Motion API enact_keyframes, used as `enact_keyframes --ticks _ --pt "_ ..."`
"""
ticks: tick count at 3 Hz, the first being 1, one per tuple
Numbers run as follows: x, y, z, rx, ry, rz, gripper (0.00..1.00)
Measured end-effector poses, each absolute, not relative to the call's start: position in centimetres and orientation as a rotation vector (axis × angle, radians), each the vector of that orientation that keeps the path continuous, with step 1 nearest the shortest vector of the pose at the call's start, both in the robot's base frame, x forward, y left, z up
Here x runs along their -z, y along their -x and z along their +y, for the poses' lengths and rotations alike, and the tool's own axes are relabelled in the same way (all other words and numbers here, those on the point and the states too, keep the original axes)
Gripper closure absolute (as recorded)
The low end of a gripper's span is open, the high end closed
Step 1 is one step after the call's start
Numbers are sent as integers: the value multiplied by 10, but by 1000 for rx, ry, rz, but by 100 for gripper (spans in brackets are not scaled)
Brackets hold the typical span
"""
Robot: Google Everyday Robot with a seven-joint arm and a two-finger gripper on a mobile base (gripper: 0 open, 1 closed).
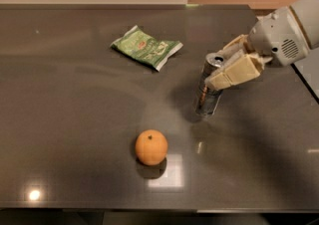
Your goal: Move redbull can near orange
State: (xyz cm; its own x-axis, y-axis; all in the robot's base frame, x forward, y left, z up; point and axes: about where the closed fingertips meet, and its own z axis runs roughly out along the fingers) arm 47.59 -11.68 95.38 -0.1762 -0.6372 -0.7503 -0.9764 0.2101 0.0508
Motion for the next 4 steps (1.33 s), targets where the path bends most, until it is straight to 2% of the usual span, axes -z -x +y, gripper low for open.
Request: enact_keyframes --ticks 2,4 --pt "-935 -430 -96 -703 1583 1871 100" --pt "-923 -408 -84 -690 1612 1845 100"
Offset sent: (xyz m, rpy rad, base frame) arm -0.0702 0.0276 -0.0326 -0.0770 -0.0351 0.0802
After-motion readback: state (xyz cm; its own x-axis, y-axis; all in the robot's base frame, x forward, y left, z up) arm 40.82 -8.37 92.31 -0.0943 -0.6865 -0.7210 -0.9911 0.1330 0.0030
